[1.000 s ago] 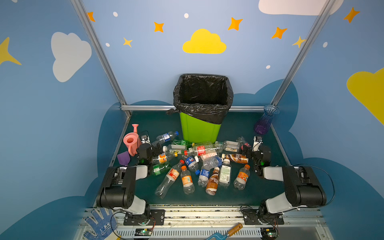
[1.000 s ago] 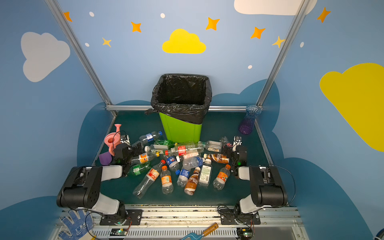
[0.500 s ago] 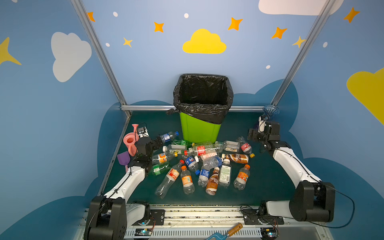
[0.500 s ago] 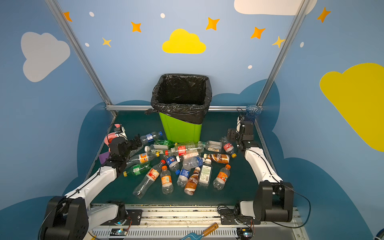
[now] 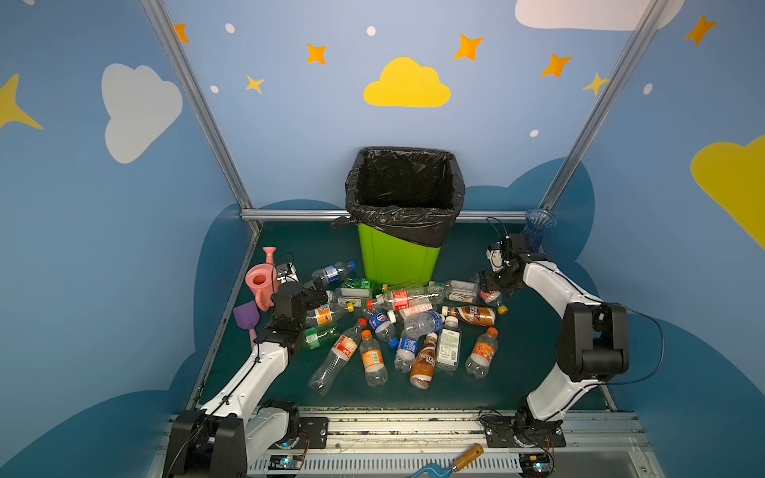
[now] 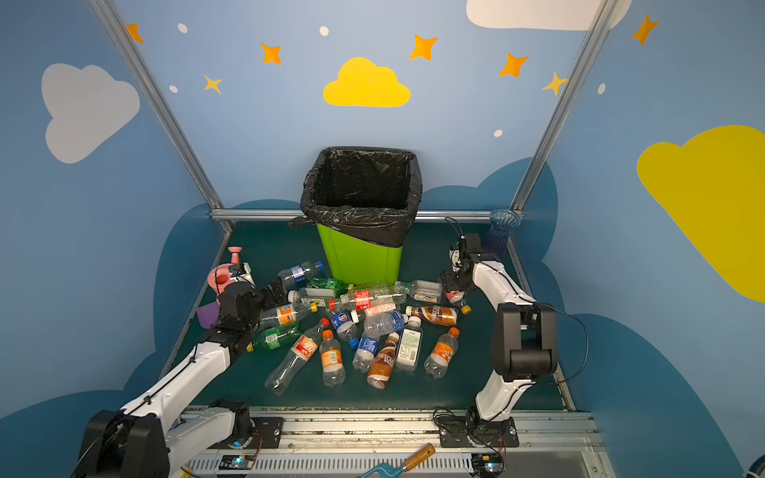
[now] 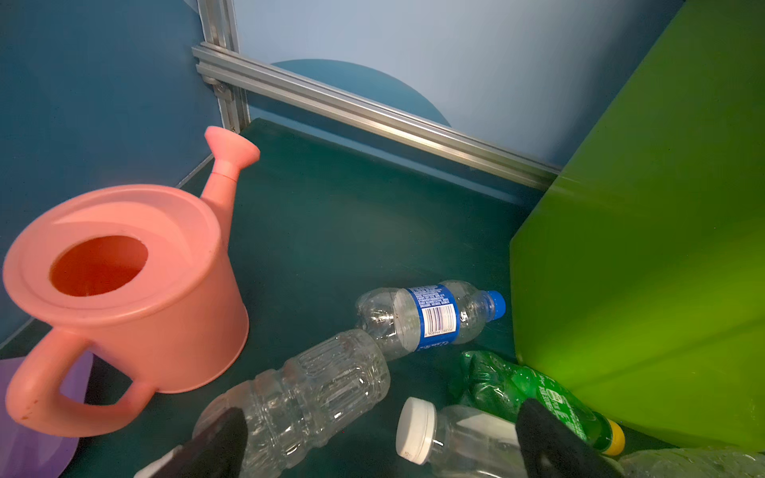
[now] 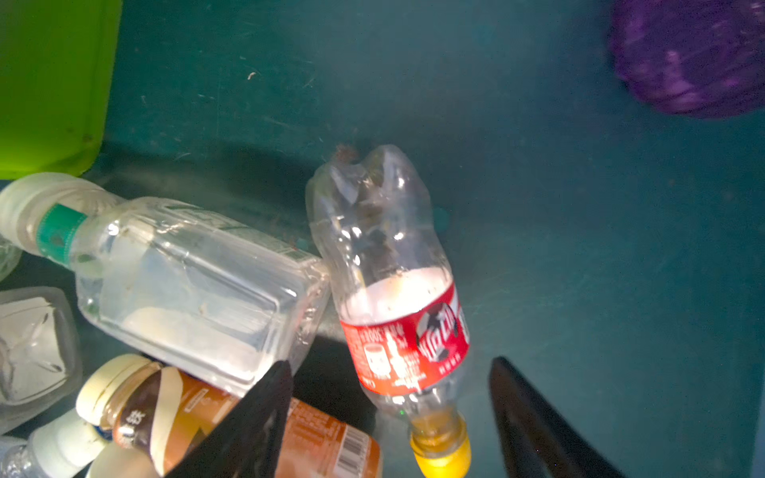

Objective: Throw the plastic bottles in the bin
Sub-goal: 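Grasp the clear red-labelled bottle with the right gripper while the left arm lowers, then lift the red-labelled bottle with the right gripper over the bin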

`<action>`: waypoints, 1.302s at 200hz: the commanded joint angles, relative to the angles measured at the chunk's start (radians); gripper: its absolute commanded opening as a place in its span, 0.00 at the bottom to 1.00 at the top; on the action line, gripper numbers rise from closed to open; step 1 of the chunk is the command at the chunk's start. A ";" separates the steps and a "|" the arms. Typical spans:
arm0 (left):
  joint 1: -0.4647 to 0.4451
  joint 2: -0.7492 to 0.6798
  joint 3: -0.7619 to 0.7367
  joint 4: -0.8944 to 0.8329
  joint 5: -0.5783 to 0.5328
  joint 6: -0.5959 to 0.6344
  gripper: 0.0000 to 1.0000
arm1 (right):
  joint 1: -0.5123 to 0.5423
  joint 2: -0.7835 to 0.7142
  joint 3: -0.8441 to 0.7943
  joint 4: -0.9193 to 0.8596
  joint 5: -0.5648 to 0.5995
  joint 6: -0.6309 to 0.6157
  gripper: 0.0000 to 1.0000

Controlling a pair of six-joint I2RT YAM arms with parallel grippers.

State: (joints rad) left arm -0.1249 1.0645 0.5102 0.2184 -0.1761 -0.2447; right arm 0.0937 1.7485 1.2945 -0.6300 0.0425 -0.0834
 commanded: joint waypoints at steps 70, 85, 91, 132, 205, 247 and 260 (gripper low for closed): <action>-0.002 -0.027 -0.011 -0.030 0.008 -0.018 1.00 | 0.012 0.198 0.157 -0.115 0.098 -0.040 0.71; -0.002 -0.027 -0.011 -0.032 0.010 -0.018 1.00 | 0.013 0.217 0.169 -0.119 0.101 -0.042 0.70; -0.003 -0.027 -0.010 -0.031 0.009 -0.017 1.00 | 0.014 0.222 0.172 -0.117 0.100 -0.043 0.70; -0.002 -0.017 -0.009 -0.035 0.009 -0.018 1.00 | 0.012 0.285 0.216 -0.138 0.128 -0.048 0.73; -0.002 -0.011 0.003 -0.070 -0.015 -0.039 1.00 | 0.007 0.264 0.246 -0.135 0.058 -0.025 0.48; -0.002 -0.007 0.020 -0.097 -0.031 -0.056 1.00 | 0.001 -0.005 0.263 -0.086 0.001 0.024 0.41; -0.002 -0.005 0.026 -0.103 -0.036 -0.063 1.00 | 0.001 -0.123 0.279 -0.050 -0.006 0.044 0.40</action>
State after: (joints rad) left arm -0.1257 1.0538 0.5102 0.1463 -0.1902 -0.2897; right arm 0.0994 1.8736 1.5150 -0.7372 0.0765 -0.0864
